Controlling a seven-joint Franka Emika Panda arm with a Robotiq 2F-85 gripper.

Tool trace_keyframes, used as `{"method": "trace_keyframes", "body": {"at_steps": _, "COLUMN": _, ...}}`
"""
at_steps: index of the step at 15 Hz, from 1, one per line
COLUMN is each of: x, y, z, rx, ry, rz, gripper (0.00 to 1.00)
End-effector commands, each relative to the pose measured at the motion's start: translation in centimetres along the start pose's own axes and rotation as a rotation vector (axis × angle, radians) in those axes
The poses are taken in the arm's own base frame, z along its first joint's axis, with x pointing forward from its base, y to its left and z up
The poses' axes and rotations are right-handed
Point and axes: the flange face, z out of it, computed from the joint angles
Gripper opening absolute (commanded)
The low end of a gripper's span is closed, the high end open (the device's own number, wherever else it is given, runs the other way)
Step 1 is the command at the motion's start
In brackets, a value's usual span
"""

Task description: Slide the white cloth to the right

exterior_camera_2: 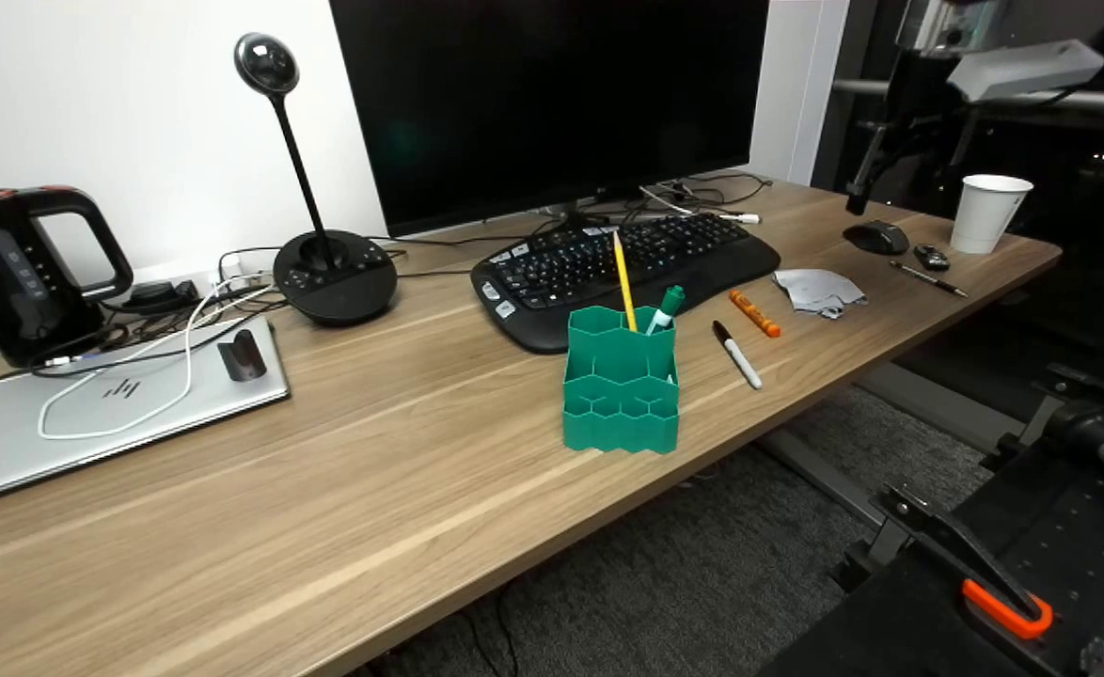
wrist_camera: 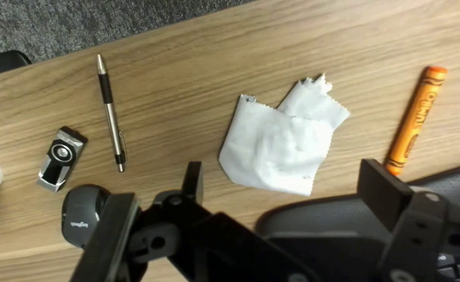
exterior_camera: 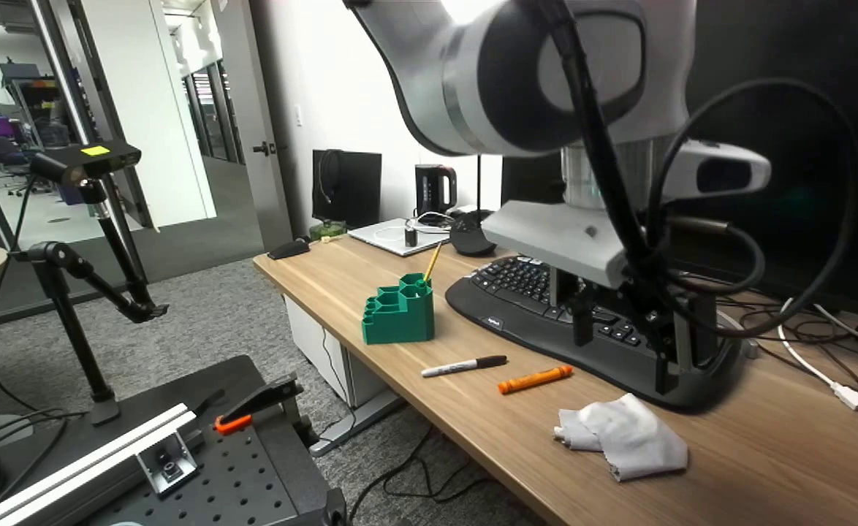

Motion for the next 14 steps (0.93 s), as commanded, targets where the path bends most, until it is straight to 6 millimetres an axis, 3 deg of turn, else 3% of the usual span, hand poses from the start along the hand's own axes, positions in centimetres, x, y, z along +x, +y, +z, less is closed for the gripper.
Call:
{"method": "trace_keyframes", "body": {"at_steps": 1, "x": 4.7, "y": -0.6, "z": 5.2, "rx": -0.021, "ry": -0.013, "rz": 0.030, "gripper": 1.00}}
{"method": "trace_keyframes", "body": {"at_steps": 6, "x": 7.7, "y": -2.1, "z": 10.1, "rx": -0.047, "ry": -0.050, "rz": 0.025, "gripper": 1.00}}
{"method": "trace_keyframes", "body": {"at_steps": 14, "x": 7.7, "y": -3.2, "z": 15.5, "rx": -0.063, "ry": -0.204, "rz": -0.009, "gripper": 1.00}}
